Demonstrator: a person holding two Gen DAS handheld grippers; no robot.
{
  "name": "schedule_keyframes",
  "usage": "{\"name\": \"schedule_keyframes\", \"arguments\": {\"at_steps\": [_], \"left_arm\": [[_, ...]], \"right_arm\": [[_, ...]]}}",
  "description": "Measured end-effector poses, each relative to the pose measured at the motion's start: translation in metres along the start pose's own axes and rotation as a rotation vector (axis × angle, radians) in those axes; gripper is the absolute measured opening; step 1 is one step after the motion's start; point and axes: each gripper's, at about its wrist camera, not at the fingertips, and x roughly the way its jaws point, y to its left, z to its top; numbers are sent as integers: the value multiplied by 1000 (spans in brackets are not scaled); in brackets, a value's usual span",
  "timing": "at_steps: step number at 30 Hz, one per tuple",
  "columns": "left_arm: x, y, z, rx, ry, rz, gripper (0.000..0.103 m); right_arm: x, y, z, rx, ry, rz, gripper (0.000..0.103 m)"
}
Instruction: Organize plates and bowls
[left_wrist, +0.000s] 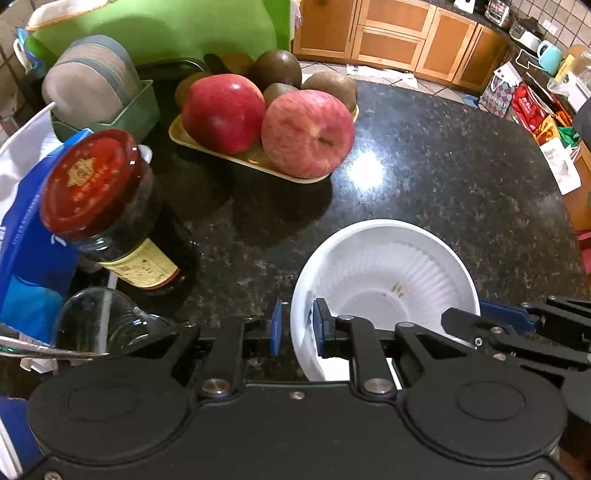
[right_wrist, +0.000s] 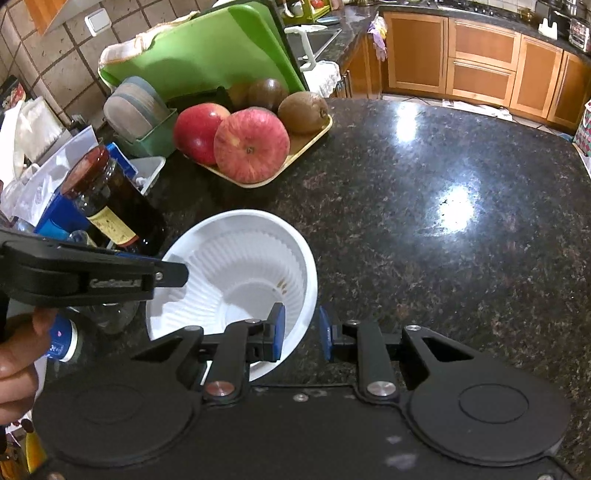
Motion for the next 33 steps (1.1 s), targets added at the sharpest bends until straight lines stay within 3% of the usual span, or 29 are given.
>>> {"name": "schedule_keyframes", "arguments": {"at_steps": [19,33], "left_arm": [[2,-16,-3,54,-49,49,23],[-42,-16,-22,51,-93,47,22]], "right_arm": [[3,4,-1,10,-18,-39,18],[-46,23,-17,3,-79,-39,18]]}}
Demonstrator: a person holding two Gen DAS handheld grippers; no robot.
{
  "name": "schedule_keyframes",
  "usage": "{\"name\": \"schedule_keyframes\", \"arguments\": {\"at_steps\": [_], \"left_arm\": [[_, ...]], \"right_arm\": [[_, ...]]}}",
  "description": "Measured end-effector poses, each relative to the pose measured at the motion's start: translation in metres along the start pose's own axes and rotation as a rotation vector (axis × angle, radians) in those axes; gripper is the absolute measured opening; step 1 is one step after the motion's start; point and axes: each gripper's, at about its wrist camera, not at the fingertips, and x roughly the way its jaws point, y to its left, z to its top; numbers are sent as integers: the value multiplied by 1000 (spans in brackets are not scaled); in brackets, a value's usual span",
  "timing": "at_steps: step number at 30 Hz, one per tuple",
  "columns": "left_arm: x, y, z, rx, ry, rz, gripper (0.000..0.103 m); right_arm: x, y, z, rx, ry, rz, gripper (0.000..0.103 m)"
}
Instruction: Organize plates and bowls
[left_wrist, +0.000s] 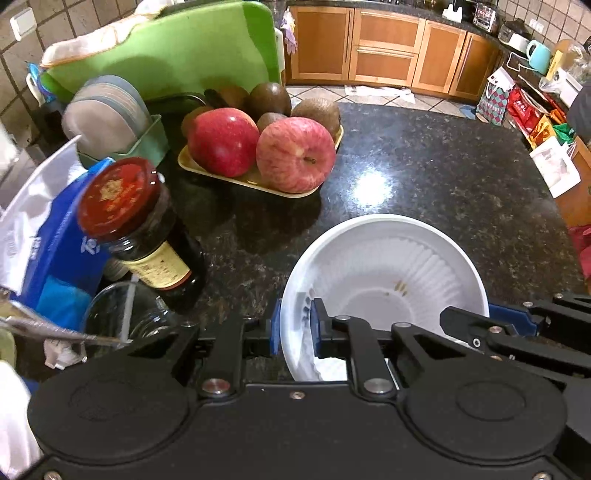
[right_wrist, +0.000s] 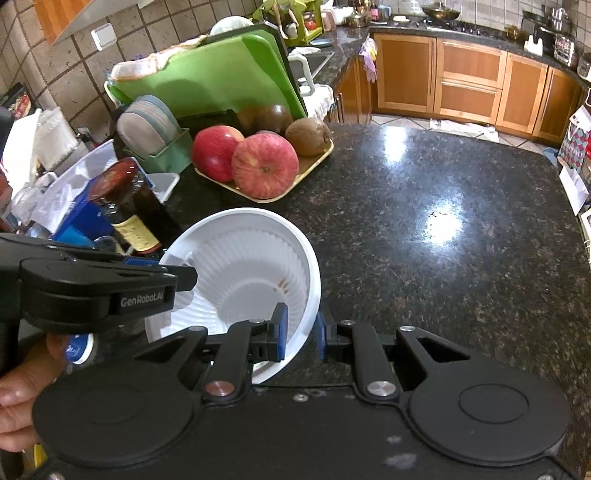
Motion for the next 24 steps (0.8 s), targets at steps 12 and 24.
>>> {"name": "schedule_keyframes", "arguments": {"at_steps": [12,24], "left_arm": [[-66,-4,-36,45,-50,-12,22],[-117,-34,-78,86,-65,-70,22]], "right_arm": [[-82,22,-35,-11,-90,17,18],[-163,11,-94,5,-157,13,18]]}}
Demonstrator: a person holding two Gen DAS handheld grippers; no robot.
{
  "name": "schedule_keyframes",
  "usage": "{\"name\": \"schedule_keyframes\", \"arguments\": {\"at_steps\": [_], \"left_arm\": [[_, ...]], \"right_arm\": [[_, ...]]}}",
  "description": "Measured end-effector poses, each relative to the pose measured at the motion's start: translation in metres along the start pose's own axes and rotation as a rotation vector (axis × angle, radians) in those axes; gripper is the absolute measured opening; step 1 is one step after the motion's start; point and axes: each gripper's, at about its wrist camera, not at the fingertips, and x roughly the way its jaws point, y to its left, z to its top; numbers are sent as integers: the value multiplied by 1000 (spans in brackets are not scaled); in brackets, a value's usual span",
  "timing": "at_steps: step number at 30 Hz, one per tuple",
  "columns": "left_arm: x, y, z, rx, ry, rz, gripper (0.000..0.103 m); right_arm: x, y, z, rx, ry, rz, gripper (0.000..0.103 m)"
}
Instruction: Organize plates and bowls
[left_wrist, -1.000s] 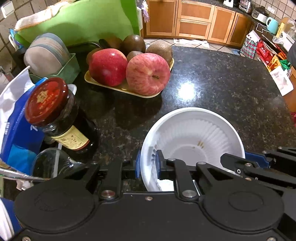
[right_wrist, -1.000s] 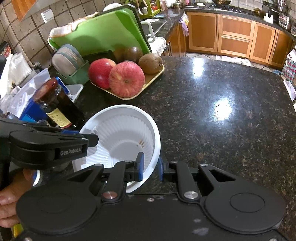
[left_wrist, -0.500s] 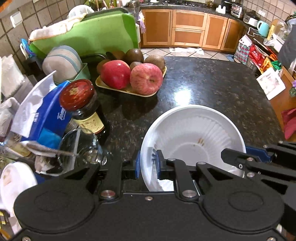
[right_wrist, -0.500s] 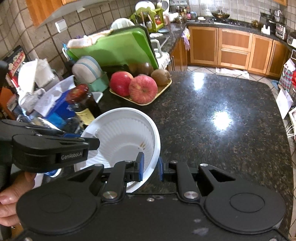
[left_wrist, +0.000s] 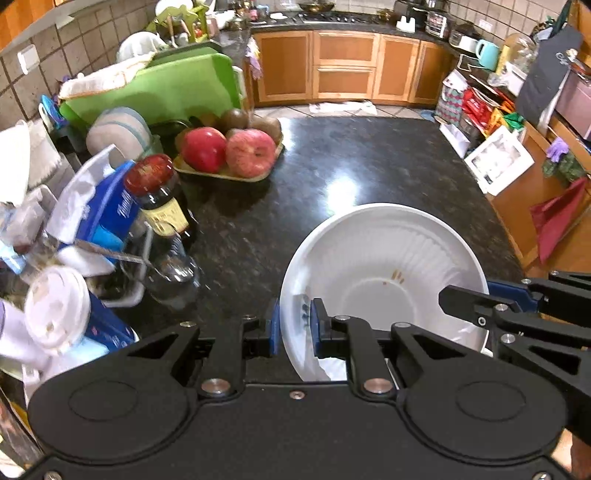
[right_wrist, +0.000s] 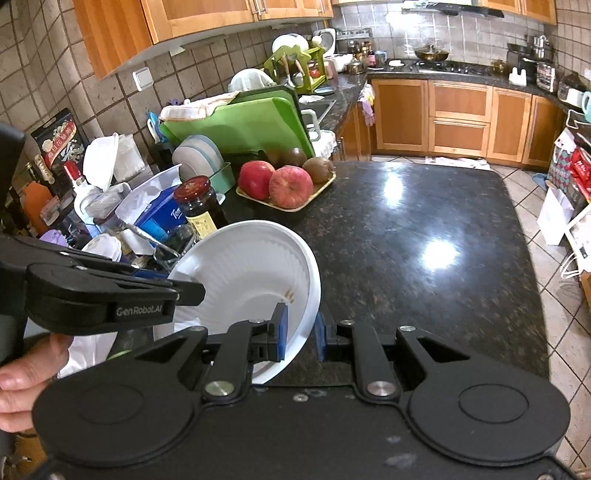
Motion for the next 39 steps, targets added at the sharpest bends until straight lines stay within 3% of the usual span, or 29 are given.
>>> {"name": "schedule_keyframes", "arguments": {"at_steps": [8,16,39], "left_arm": [[-10,-38,-24,64,7,-46,22],[-2,-69,-49,111,59,-69,23],[25,-93,-73,89,160,-46,22]], "right_arm": [[-43,-24,-40,30,-4,-38,18],[-61,-45,-77,74,28,-41,18],[-27,-74,-108,95,165,-7,18]]}}
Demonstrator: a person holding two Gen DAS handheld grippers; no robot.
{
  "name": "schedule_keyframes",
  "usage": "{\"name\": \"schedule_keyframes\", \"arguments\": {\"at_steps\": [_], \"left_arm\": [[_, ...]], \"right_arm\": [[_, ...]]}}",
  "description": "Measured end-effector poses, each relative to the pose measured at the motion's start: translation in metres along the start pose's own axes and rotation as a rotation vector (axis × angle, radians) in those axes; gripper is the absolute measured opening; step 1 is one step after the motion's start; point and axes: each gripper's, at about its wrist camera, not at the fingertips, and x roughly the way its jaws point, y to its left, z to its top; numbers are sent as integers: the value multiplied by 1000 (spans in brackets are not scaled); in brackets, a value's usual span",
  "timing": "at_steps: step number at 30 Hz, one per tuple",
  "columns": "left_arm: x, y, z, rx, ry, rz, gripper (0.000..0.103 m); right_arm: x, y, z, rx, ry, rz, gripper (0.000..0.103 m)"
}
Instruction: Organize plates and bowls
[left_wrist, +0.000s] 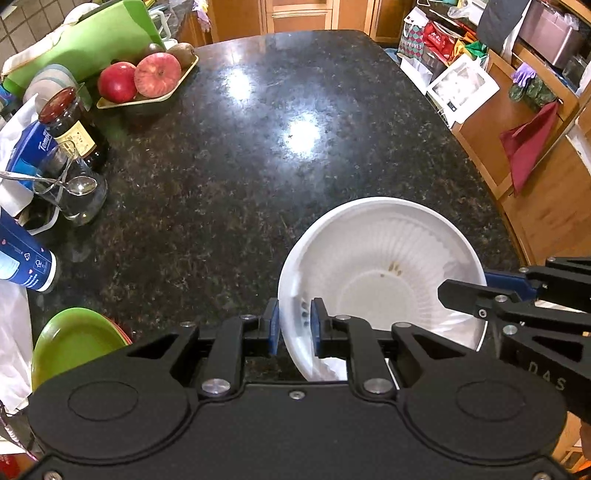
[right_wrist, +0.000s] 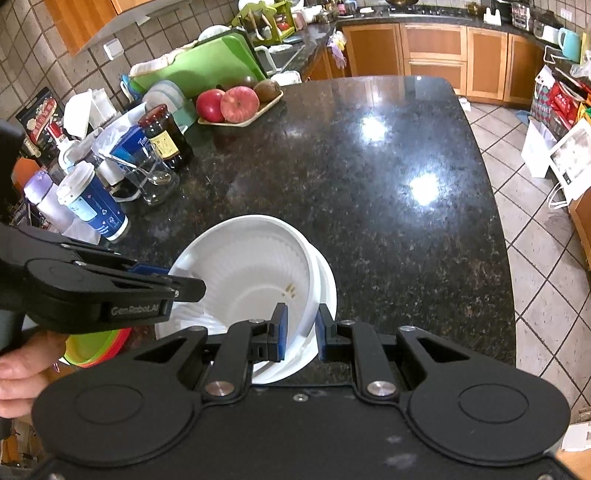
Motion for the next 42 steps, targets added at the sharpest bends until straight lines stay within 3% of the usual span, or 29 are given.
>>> {"name": "schedule_keyframes", "arguments": {"at_steps": [13,28,42], "left_arm": [[11,1,2,6,20,-6,23],[10,3,3,-3,12,-3,24],[6,5,3,-5,-35,15,24]], "right_arm": [[11,-2,-1,3,29,-5,20],[11,-4,1,-37,-29,-74,21],[26,-19,3,27,-3,-31,21]]}}
